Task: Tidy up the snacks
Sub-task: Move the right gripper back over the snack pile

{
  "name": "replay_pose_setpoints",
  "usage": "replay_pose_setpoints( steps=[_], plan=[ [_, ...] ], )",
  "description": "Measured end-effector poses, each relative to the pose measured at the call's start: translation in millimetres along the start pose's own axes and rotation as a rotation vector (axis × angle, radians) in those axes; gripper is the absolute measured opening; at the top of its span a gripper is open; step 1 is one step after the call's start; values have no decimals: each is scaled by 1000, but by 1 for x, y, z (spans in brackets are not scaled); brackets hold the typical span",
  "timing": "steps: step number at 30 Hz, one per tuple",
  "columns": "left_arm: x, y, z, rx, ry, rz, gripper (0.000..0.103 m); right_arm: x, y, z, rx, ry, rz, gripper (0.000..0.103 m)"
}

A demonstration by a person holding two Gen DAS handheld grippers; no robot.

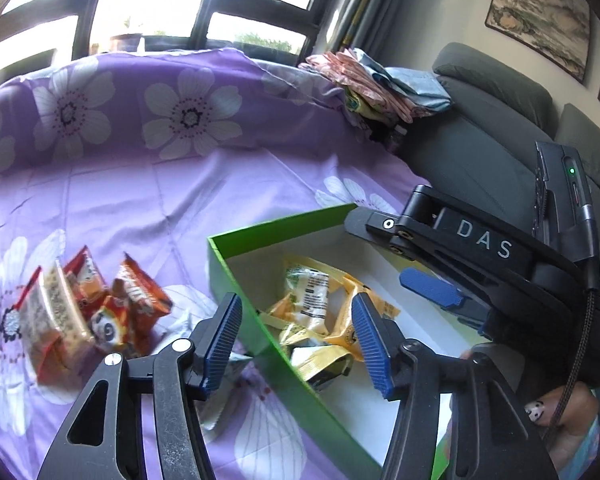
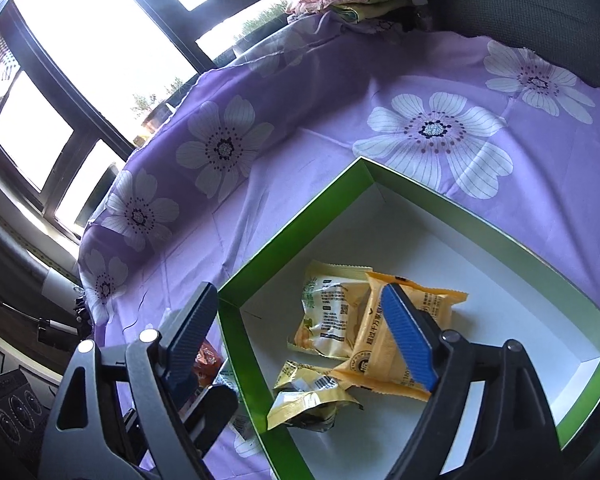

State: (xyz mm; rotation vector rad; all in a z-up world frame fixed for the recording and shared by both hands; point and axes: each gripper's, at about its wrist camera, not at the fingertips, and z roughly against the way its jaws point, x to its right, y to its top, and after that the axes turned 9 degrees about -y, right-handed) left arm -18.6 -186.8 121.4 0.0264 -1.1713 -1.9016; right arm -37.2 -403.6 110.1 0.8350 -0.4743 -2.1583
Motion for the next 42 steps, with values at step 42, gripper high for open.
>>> replay_pose_setpoints(
  steps=[42],
  plan=[
    [-198, -56, 119, 11, 534, 412, 77, -166, -117, -63, -151, 76, 585, 95]
  ],
)
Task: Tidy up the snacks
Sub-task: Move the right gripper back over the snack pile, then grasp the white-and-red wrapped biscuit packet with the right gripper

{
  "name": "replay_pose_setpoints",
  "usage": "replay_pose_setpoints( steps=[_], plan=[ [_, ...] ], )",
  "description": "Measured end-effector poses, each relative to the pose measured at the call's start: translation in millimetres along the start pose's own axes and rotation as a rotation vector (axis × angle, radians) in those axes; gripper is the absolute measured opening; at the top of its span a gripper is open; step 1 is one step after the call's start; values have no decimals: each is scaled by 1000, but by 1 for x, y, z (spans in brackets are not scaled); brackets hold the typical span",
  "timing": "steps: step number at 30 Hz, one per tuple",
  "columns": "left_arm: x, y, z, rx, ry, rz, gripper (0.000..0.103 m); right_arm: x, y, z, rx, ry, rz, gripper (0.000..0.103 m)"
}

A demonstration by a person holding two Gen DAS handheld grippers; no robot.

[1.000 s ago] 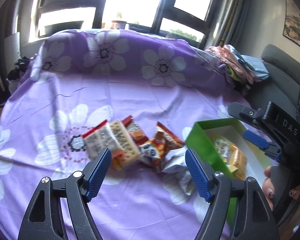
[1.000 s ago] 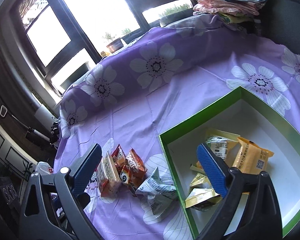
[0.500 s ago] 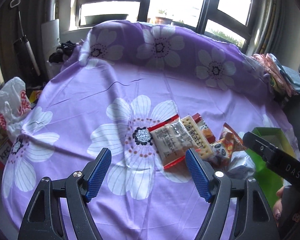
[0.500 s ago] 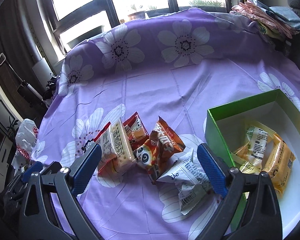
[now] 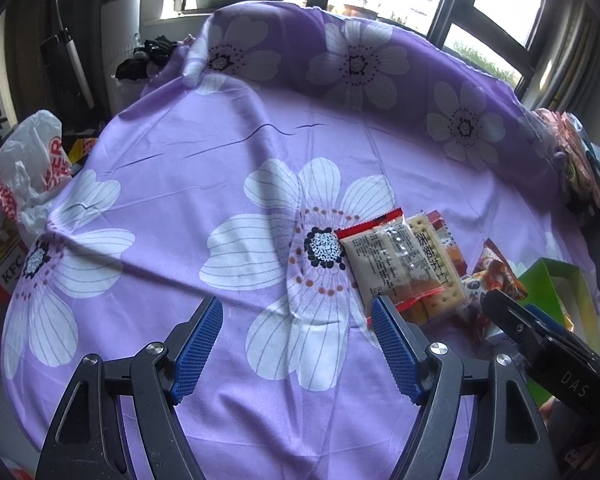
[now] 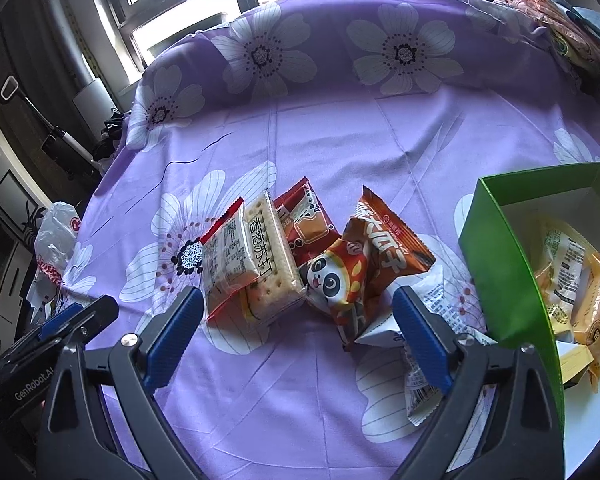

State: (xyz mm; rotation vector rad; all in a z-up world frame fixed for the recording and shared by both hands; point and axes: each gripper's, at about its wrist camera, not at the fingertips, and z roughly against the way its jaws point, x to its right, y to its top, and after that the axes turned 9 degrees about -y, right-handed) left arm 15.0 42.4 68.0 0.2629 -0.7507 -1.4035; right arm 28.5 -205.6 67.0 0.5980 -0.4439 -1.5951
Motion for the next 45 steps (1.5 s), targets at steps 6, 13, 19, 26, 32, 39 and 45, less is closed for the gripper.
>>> replay_pose_setpoints(
  steps=[6, 13, 19, 26, 32, 39, 45],
  plan=[
    [-12, 8, -20, -63, -62, 79, 77, -12, 13, -8, -33, 45, 5, 78],
    [-26, 12, -32, -94, -81, 165, 77, -47, 41, -33, -99, 122, 53, 62],
    [-36, 12, -26, -90, -48, 196, 77, -74, 41, -72, -169, 83, 141, 51],
    [-48, 13, -25, -96, -55, 243, 77, -88, 24, -87, -242, 119, 219, 15],
    [-53, 12, -24, -93, -40, 253, 77, -81, 12, -82, -261, 187, 160, 3],
    [-44, 7, -23, -101, -42, 220, 77, -65, -7, -39, -232, 254, 123, 2],
    [-23, -1, -29, -144, -45, 155, 77, -35, -29, -19, -241, 218, 62, 4]
  ],
)
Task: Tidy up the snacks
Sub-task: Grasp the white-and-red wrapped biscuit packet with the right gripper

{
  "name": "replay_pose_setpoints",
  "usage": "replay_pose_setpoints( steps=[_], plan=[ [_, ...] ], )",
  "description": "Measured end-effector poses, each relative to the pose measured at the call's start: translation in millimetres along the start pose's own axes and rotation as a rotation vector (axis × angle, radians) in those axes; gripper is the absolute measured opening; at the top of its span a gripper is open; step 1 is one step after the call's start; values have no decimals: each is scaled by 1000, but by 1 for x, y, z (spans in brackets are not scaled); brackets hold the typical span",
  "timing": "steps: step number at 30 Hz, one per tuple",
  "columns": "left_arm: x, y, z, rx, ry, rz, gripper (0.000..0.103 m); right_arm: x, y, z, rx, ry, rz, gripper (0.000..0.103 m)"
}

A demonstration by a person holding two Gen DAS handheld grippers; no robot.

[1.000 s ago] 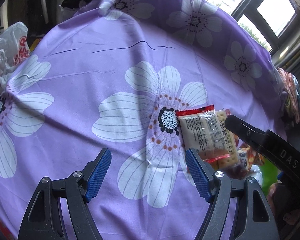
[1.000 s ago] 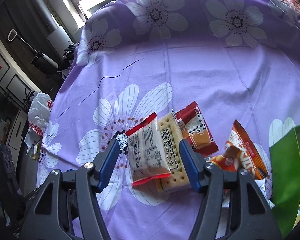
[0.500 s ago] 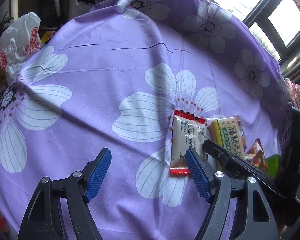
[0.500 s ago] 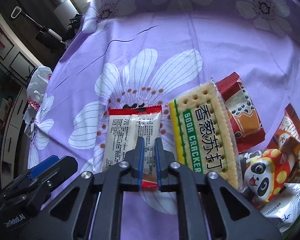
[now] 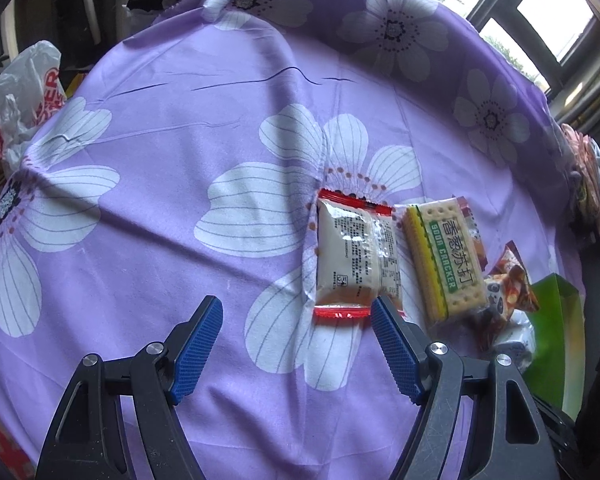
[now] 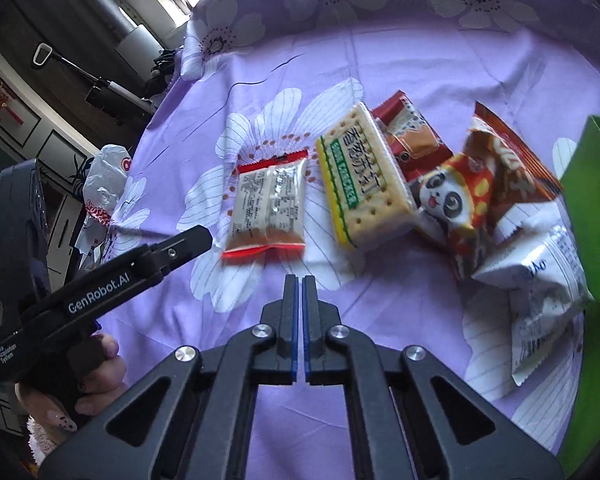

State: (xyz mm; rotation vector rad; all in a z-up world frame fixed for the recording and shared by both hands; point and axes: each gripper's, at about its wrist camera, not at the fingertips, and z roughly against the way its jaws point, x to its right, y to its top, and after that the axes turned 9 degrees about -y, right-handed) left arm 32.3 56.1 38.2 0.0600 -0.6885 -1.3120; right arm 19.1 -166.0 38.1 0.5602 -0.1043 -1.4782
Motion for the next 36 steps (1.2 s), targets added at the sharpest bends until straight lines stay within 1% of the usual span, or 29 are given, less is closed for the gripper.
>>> replay_pose_setpoints(
  steps=[4, 5, 7, 8, 9, 12, 14, 15, 19, 24, 29, 32, 36],
  plan=[
    [14, -8, -5, -22, 2, -50, 77, 21, -7, 1, -32, -34, -45, 6],
    [17, -10, -6, -23, 3, -64, 77, 26, -6, 0, -49, -44, -60, 9],
    [23, -13, -7, -24, 13, -81, 77, 34, -4, -2, -70, -39, -96, 19],
    [25, -14, -8, -26, 14, -89, 77, 39, -4, -2, -73, -27, -122, 34],
    [27, -16, -9, -31, 10, -95, 77, 43, -4, -1, -73, -21, -143, 47],
    [34, -19, -11, -44, -17, -110, 77, 48, -5, 12, -24, -31, -160, 55],
    [37, -21, -10, -46, -30, -115, 77, 51, -4, 22, 12, -23, -166, 62],
    [38, -21, -9, -46, -39, -118, 77, 53, -4, 26, 30, -12, -177, 63],
    [45, -24, -7, -48, -85, -133, 77, 67, -3, 37, 62, 51, -237, 65],
    [52, -28, -10, -58, -102, -143, 77, 77, -5, 40, 70, 124, -303, 65],
    [55, -30, -11, -65, -112, -154, 77, 78, -4, 37, 59, 139, -327, 64],
    [46, -22, -4, -28, -90, -139, 77, 77, -3, 37, 61, 142, -323, 64],
    [21, 0, 1, 50, -47, -70, 77, 65, 6, 39, 81, 217, -297, 64]
  ],
)
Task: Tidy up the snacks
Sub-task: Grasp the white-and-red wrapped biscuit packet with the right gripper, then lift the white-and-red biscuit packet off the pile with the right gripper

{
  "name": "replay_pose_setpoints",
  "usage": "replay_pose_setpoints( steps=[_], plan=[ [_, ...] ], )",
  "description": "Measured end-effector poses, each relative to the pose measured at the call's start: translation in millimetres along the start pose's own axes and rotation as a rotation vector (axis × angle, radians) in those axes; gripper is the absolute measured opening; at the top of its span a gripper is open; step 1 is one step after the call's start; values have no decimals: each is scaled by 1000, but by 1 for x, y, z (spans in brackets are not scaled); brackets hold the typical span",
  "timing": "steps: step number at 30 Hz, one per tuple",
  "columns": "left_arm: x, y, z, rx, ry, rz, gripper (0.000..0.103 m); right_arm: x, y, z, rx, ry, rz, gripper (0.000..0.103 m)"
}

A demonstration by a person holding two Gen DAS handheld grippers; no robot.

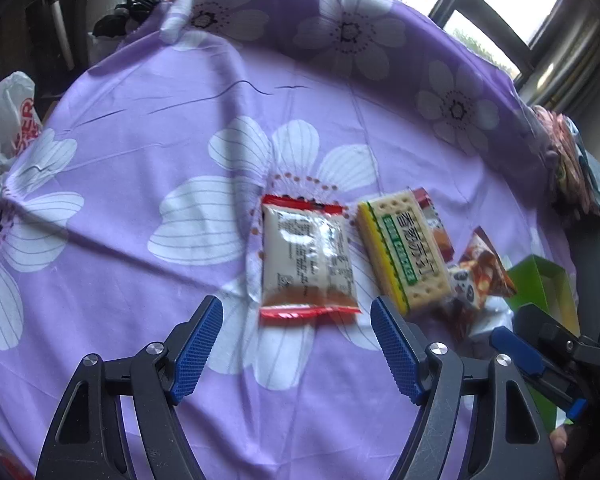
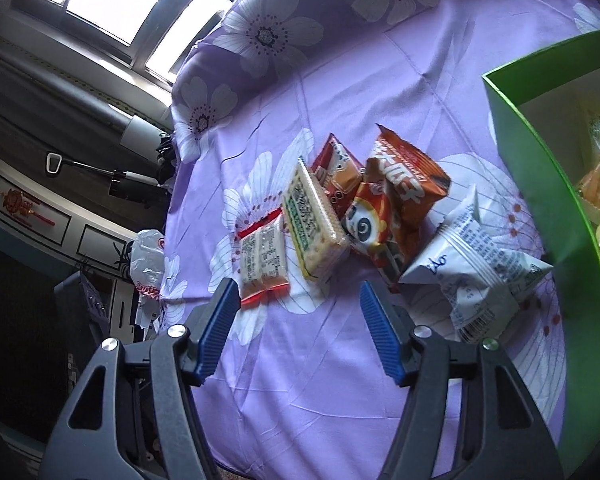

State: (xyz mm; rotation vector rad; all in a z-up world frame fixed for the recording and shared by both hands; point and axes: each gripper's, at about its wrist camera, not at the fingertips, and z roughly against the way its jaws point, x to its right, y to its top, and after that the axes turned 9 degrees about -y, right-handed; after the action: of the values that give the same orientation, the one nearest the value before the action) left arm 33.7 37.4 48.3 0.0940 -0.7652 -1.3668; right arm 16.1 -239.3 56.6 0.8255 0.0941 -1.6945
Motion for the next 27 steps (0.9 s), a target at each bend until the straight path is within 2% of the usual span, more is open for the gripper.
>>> replay_pose_setpoints(
  steps=[2, 6, 9, 10, 11, 13, 15, 17, 20, 27],
  plan=[
    [-10, 10, -6, 1, 12, 13, 77, -15, 7, -10, -25, 29, 16, 64],
    [-17, 16, -27, -41, -44, 40, 77, -48, 26, -48, -83, 44, 56, 61],
    [-9, 10, -44, -92, -6, -23, 77, -66, 32, -80, -169, -5, 89, 61],
    [-5, 9, -45, -82, 11, -50, 77, -69, 33, -89, -190, -30, 101, 61],
    [-1, 9, -45, -78, 6, -62, 77, -69, 33, -97, -208, -57, 102, 62],
    [0, 9, -48, -89, -61, -48, 77, -67, 33, -112, -242, -107, 96, 61],
    [0, 10, -51, -87, -76, -39, 76, -61, 31, -125, -285, -90, 88, 54],
    [4, 10, -53, -80, -59, -69, 76, -56, 29, -133, -316, -46, 64, 55],
    [9, 9, -57, -62, -37, -100, 69, -53, 27, -131, -307, -29, 73, 56],
    [13, 10, -60, -47, -55, -125, 69, -57, 25, -131, -297, -21, 102, 56]
  ],
)
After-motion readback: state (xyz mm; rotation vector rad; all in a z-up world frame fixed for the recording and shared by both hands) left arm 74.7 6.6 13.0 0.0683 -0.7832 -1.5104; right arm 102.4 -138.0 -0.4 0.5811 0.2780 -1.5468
